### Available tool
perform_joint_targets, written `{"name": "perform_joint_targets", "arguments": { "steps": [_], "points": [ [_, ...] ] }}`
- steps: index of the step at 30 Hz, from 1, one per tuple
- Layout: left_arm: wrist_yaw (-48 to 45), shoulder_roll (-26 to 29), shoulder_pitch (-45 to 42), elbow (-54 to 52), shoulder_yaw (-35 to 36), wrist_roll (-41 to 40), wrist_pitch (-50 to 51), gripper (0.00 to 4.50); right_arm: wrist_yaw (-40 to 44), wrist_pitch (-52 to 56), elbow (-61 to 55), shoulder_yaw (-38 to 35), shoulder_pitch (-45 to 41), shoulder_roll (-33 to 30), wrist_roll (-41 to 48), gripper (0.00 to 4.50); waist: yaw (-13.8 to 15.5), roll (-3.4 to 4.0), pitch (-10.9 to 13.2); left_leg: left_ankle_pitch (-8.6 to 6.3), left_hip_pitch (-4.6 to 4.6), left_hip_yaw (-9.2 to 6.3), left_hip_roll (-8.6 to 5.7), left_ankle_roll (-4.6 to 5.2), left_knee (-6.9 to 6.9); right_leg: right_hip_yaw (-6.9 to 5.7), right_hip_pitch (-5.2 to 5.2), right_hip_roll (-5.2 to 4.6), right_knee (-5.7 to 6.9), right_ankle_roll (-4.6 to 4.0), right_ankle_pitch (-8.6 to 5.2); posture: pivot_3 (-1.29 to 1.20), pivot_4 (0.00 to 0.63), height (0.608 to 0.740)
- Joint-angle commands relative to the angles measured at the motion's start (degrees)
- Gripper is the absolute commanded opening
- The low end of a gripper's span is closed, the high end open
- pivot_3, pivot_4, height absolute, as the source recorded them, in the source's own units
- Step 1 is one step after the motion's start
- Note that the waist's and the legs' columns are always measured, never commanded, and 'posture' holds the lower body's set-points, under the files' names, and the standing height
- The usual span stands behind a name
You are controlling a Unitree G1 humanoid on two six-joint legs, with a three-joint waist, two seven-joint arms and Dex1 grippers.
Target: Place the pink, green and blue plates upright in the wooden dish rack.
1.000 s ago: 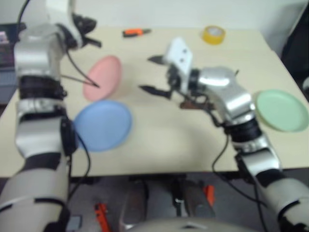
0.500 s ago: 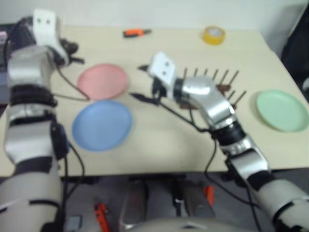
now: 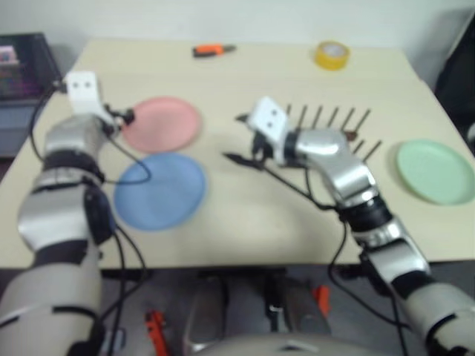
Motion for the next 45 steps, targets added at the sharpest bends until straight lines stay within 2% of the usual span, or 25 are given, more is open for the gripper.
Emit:
{"name": "perform_joint_targets", "arguments": {
  "steps": [1,10,15,18,22,33,38,45],
  "points": [
    [1.0,-1.3,1.4,0.2,1.6,-0.9,-0.4,4.23,0.3,2.2,-4.5,-2.2,0.6,-1.4,0.9,4.5,0.0,-0.01,0.0,0.0,0.0,0.0,0.01,0.0,0.0,-0.01,0.0,0.0,0.0,0.0,0.0,0.0,0.15,0.74],
    [4.2,-4.0,4.7,0.2,4.1,-2.3,-0.7,4.23,0.5,6.1,-7.8,-2.5,1.8,-3.8,1.3,4.5,0.0,-0.02,0.0,0.0,0.03,-0.01,0.02,0.0,0.02,-0.02,0.02,-0.01,0.02,-0.03,0.02,0.0,0.15,0.74],
    [3.8,-4.0,4.5,0.0,4.5,-2.4,-1.4,2.63,0.5,6.5,-7.9,-2.3,1.7,-3.8,1.1,4.5,0.0,-0.03,0.0,0.0,0.19,0.03,0.0,0.0,0.02,-0.01,0.16,0.0,0.02,-0.03,0.03,0.0,0.15,0.74],
    [3.0,-3.6,3.3,-0.2,4.1,-2.0,-1.7,1.44,0.4,6.4,-7.6,-2.3,1.5,-3.5,1.0,4.5,0.0,-0.03,0.0,0.0,0.2,0.02,0.01,0.0,0.02,-0.03,0.17,0.0,0.02,-0.03,0.02,0.0,0.15,0.74],
    [1.8,-3.1,1.5,-0.6,3.7,-1.7,-1.9,0.08,0.2,6.2,-7.3,-2.4,1.3,-3.0,0.9,4.5,0.0,-0.03,0.0,0.0,0.19,0.03,-0.01,0.0,0.0,-0.02,0.17,0.0,-0.03,-0.03,0.02,0.0,0.15,0.74],
    [-5.4,-1.8,-9.6,-3.1,-1.0,1.3,-1.7,0.02,-0.6,2.3,-4.5,-3.4,-0.9,0.6,2.1,4.5,0.0,-0.04,0.0,0.0,0.17,0.03,-0.03,0.0,-0.01,-0.05,0.19,0.05,-0.08,-0.03,0.02,0.0,0.15,0.74],
    [-17.7,-2.9,-19.3,-6.8,-7.7,4.5,2.2,0.02,-3.3,-4.3,-0.9,-1.1,-5.7,8.5,0.6,4.5,-0.1,-0.06,0.0,0.0,-0.04,0.0,-0.04,0.0,-0.01,-0.09,0.01,0.12,-0.08,-0.03,0.02,0.0,0.15,0.74],
    [-31.9,-2.9,-24.1,-12.2,-15.1,7.5,7.5,0.02,-6.9,-13.8,8.1,3.3,-8.4,13.6,-5.6,4.5,-0.6,-0.05,0.0,-0.01,-0.05,0.08,-0.06,0.0,-0.07,0.02,-0.01,0.08,-0.17,-0.03,-0.01,0.0,0.15,0.74]
  ]
}}
